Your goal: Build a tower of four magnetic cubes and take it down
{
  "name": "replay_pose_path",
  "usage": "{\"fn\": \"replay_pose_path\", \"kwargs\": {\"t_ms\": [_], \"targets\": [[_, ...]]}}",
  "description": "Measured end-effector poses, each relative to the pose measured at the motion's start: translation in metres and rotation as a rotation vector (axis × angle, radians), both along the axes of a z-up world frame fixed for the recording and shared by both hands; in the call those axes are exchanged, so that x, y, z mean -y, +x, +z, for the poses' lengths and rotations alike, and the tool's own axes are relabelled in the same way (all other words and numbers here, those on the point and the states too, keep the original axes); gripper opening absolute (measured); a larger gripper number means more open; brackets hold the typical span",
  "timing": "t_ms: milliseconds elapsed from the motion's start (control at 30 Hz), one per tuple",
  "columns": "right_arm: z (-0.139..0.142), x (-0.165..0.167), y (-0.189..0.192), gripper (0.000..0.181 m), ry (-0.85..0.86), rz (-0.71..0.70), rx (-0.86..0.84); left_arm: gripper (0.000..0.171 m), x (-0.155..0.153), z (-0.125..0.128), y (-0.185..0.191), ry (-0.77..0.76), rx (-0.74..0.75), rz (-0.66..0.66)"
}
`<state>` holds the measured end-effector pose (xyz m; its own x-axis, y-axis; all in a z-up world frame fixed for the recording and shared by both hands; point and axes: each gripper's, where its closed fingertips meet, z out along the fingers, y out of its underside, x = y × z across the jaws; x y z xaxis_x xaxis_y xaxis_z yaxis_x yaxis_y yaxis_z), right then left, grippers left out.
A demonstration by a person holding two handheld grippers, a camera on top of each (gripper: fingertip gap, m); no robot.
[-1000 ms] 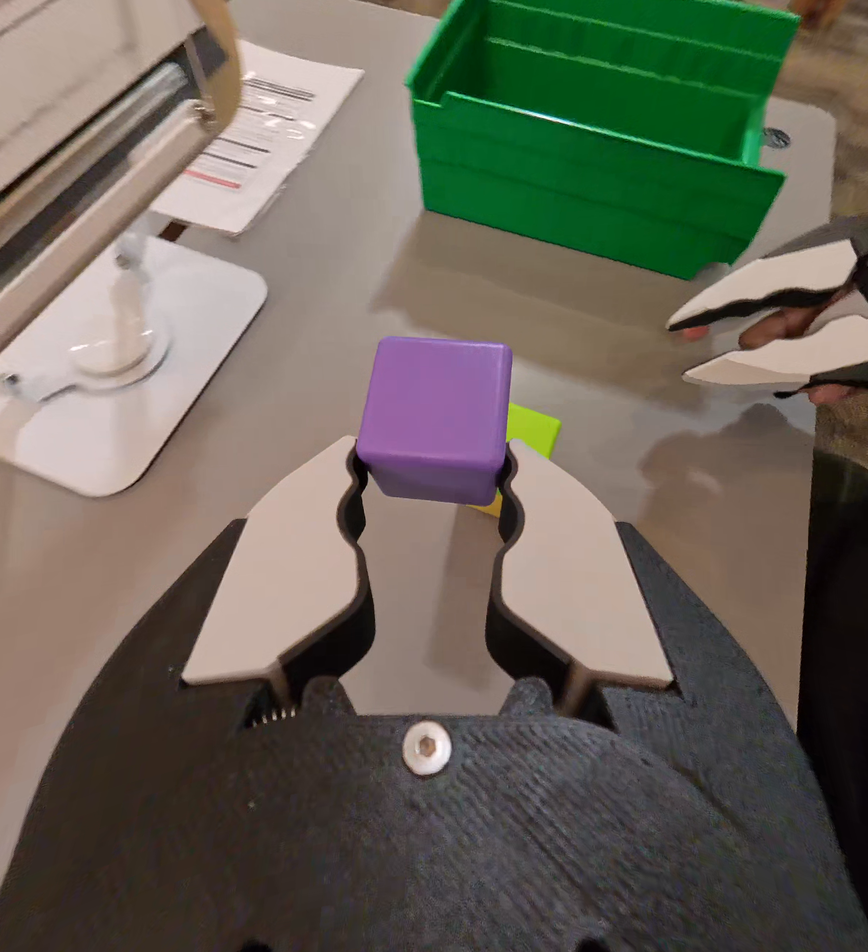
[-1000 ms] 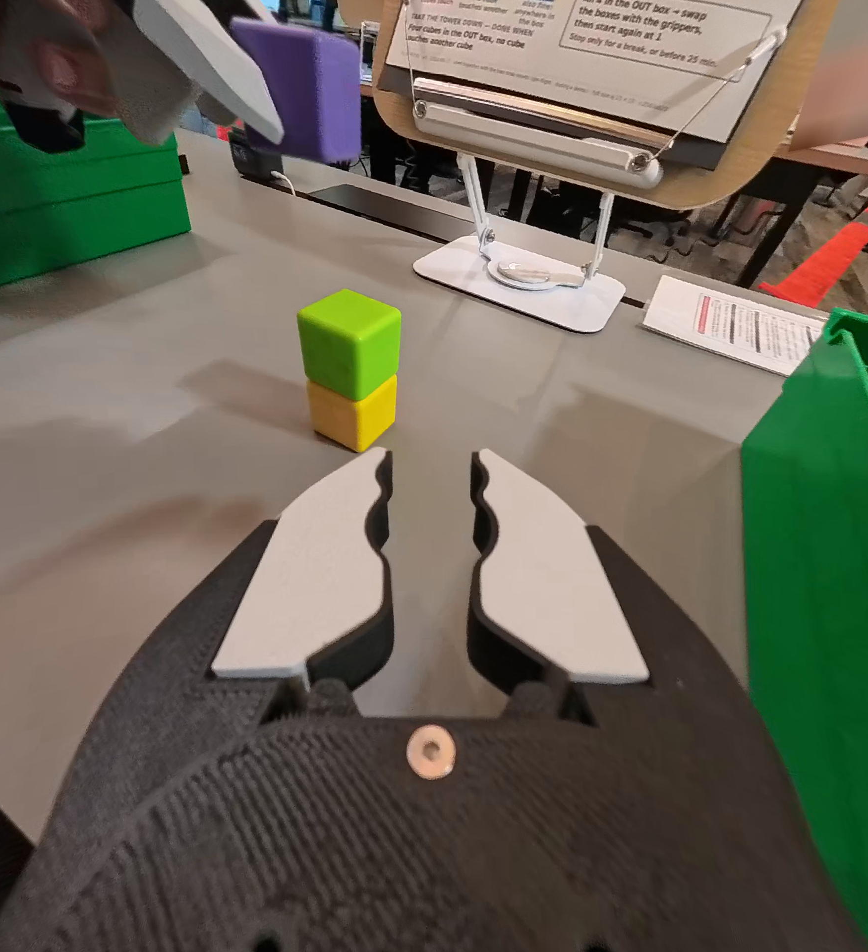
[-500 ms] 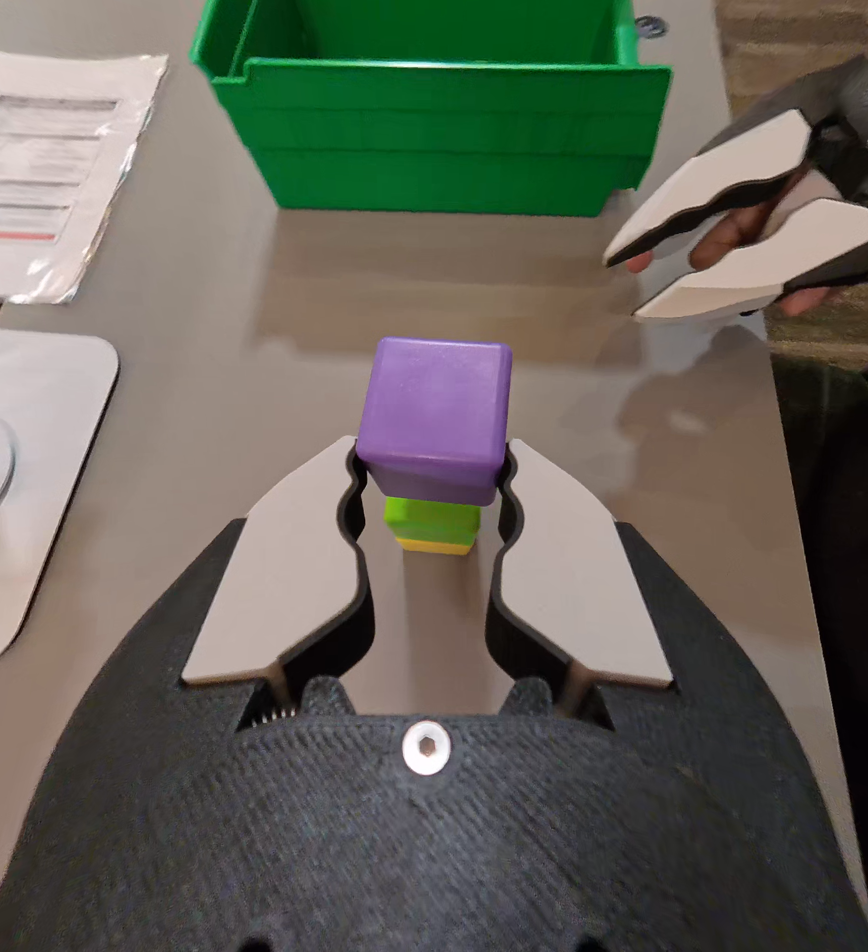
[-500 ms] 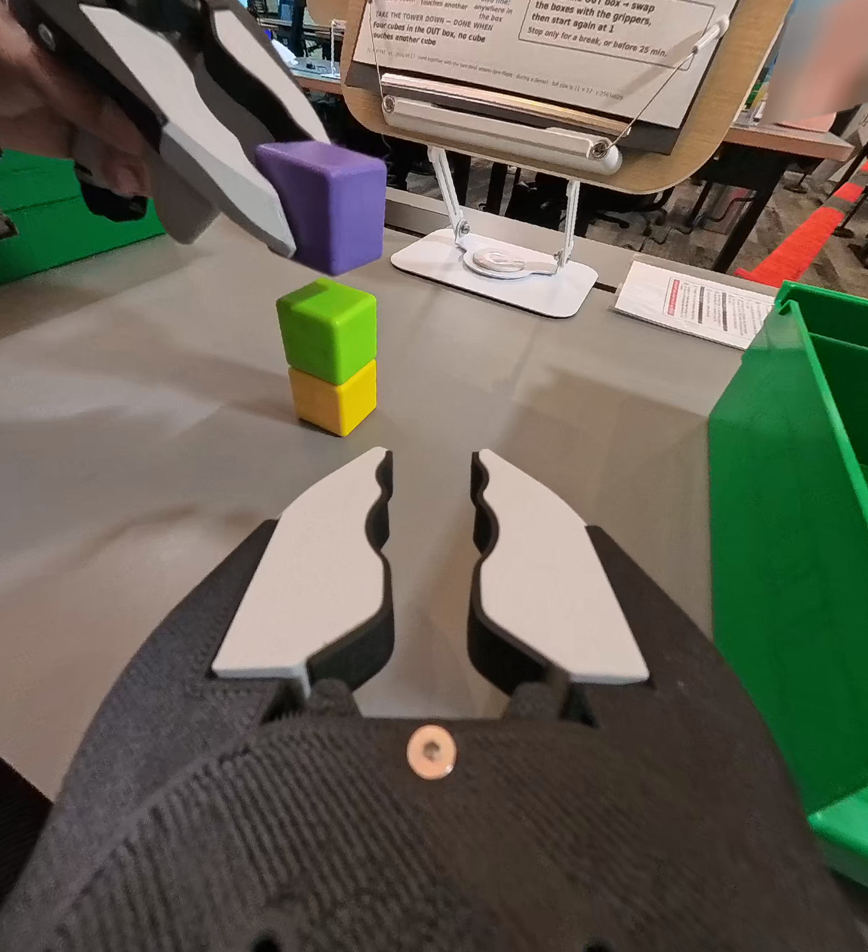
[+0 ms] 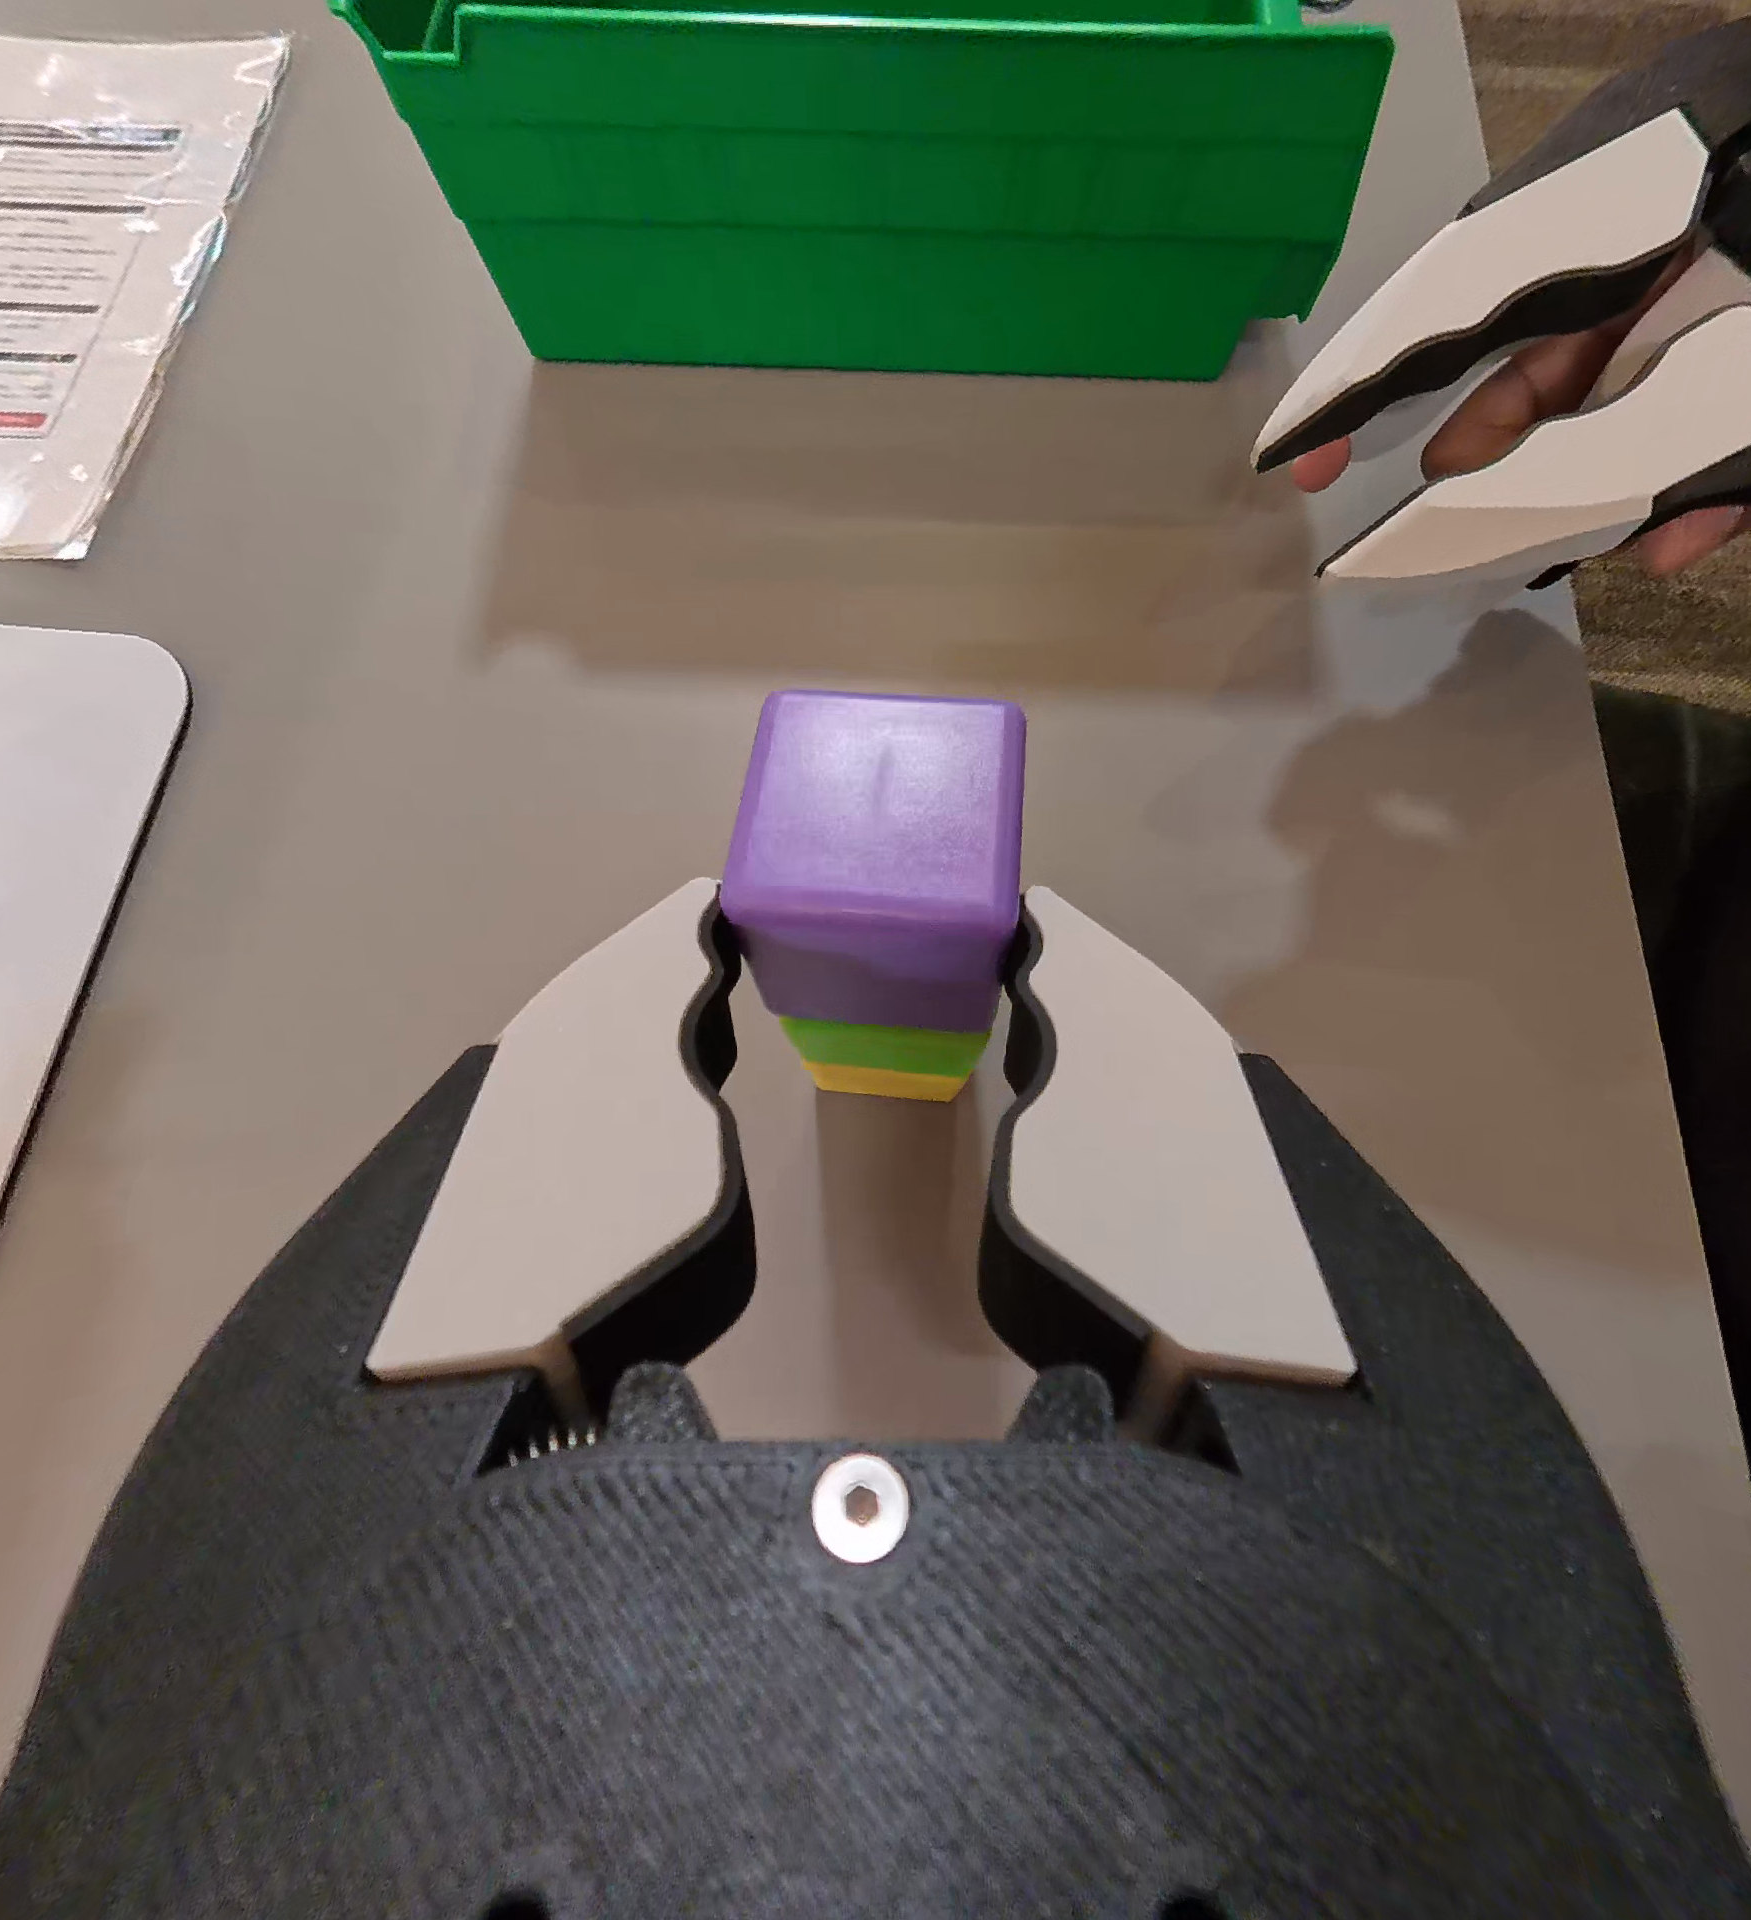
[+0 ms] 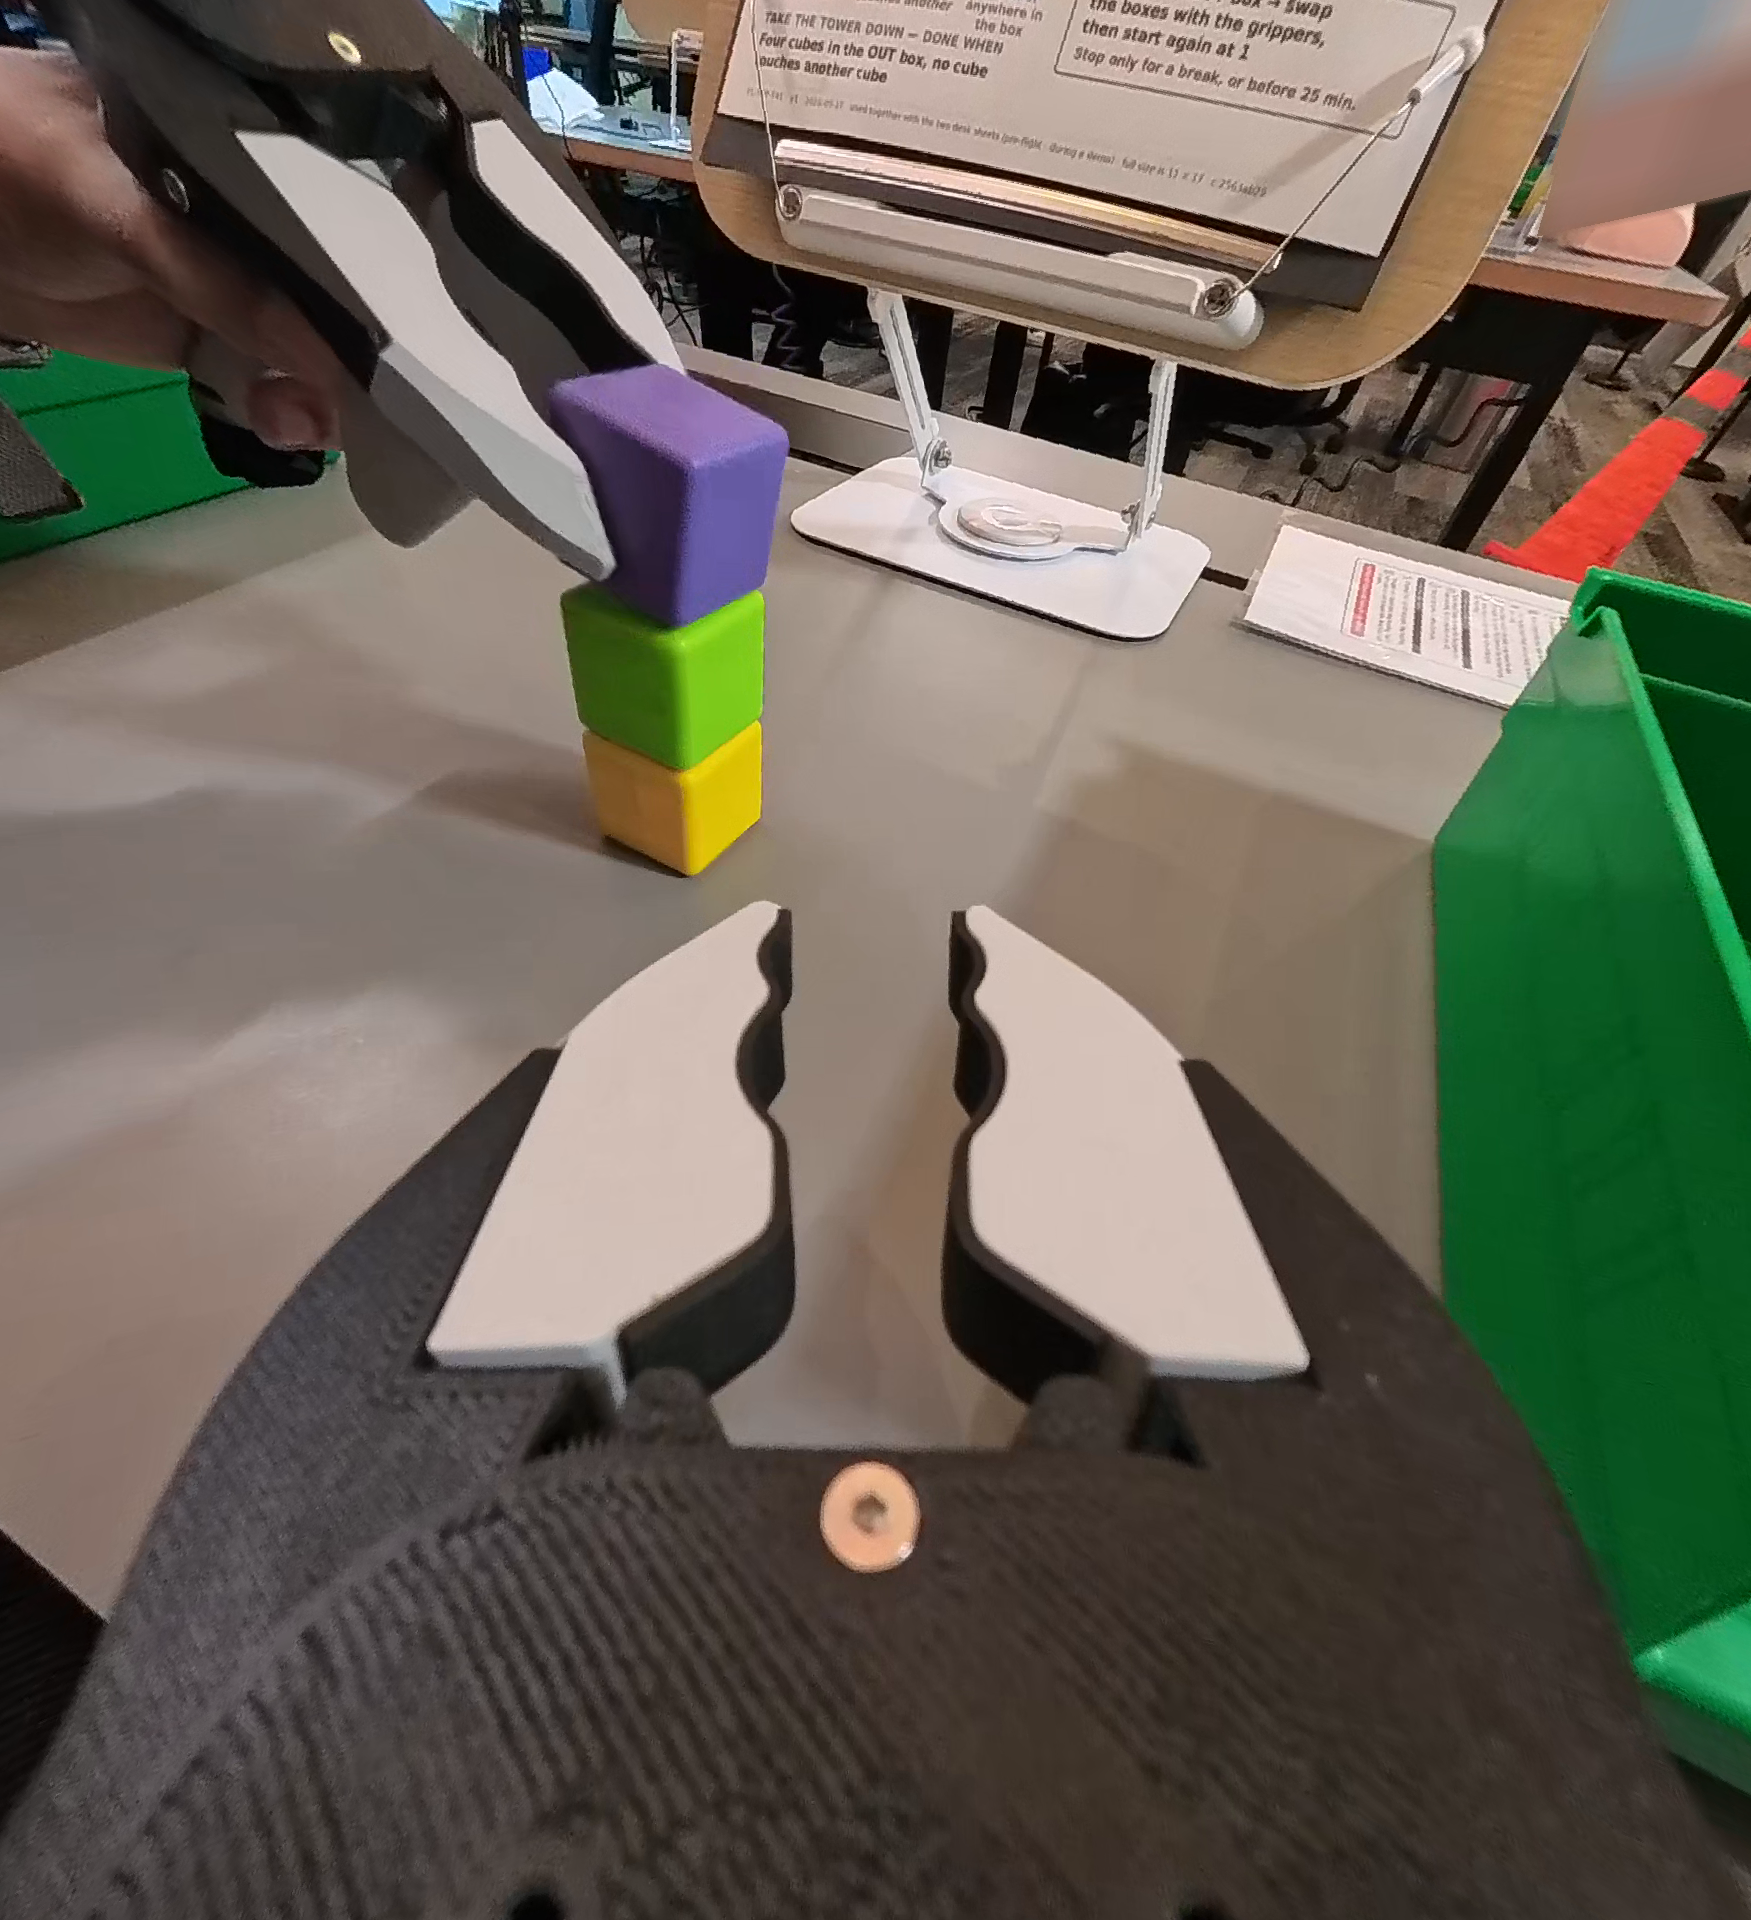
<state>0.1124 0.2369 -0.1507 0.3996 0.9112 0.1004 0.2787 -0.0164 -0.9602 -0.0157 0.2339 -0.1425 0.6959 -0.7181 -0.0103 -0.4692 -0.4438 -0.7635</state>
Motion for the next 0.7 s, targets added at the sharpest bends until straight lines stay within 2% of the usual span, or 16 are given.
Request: {"fn": "replay_pose_path", "kwargs": {"t_ms": [700], "targets": [[0.0008, 0.0002, -0.0008, 0.029, 0.000, 0.004, -0.002, 0.050, 0.0065, -0.0031, -0.0015, -0.011, -0.021, -0.011]]}}
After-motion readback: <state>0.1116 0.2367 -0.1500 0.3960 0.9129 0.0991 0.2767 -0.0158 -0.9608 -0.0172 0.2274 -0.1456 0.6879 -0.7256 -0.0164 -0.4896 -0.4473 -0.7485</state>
